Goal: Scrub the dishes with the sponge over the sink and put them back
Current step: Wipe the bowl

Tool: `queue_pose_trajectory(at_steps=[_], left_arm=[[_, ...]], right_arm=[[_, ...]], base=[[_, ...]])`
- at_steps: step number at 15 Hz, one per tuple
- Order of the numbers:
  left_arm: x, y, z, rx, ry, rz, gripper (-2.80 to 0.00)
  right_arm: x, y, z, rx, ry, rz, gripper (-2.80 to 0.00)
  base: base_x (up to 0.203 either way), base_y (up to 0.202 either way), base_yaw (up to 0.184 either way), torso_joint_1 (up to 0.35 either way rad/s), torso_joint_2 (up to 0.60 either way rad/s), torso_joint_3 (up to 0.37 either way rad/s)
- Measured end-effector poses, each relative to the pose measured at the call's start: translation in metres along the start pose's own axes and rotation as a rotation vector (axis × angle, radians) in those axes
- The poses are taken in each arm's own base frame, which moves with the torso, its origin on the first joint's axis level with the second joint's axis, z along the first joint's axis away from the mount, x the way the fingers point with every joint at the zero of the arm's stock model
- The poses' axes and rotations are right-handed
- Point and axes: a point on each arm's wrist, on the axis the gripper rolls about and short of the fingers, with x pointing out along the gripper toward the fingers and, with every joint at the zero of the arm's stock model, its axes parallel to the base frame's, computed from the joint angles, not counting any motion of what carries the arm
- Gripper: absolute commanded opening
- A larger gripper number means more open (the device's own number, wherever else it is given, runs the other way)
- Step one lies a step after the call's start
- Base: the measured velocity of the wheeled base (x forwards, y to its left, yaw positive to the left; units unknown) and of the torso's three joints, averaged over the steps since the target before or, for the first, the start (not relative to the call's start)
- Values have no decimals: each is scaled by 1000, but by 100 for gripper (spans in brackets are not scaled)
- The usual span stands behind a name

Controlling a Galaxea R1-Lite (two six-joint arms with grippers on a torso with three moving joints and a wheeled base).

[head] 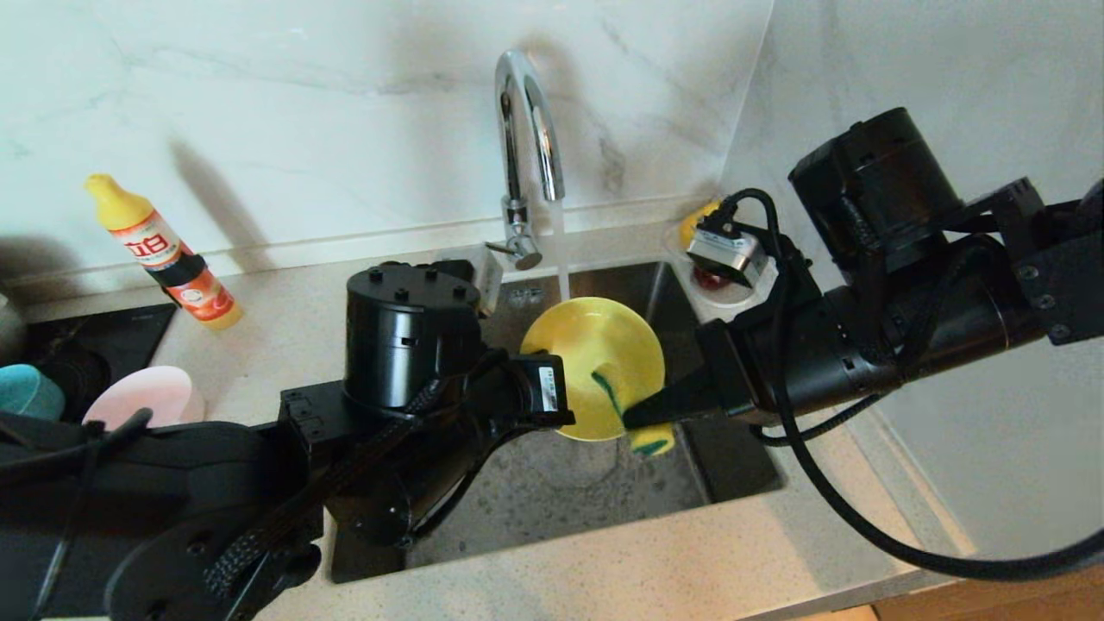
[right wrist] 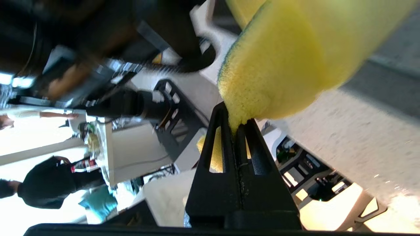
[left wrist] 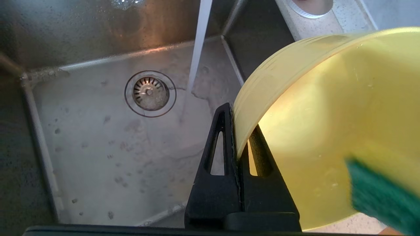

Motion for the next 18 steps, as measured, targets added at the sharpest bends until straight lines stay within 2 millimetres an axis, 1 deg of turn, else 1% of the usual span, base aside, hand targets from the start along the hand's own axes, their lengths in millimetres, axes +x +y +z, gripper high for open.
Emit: queue_pose_trajectory(at_steps=[4,7,12,15,18], left_arm=[[-8,-1,-4,11,7,-19,-280],[-12,-4,-8,8,-21,-42,-280],[-15,-4,-17,25,0,-53,-280],[-16,-3,-22,30,12,-50,-280],[-17,-2,-23,17,0,-52,-280]], right_arm=[[3,-3,14,0,-31,-2,-280],[8,-5,20,0,-38,-8,-280],[7,-1,29,-16,-68,2,-280],[2,-4,35,-14,-89,-6,-280],[-6,-2,35,-13,-104,-9,-280]], base=[[0,0,0,0,0,0],[0,0,0,0,0,0],[0,0,0,0,0,0],[0,0,0,0,0,0],[0,0,0,0,0,0]])
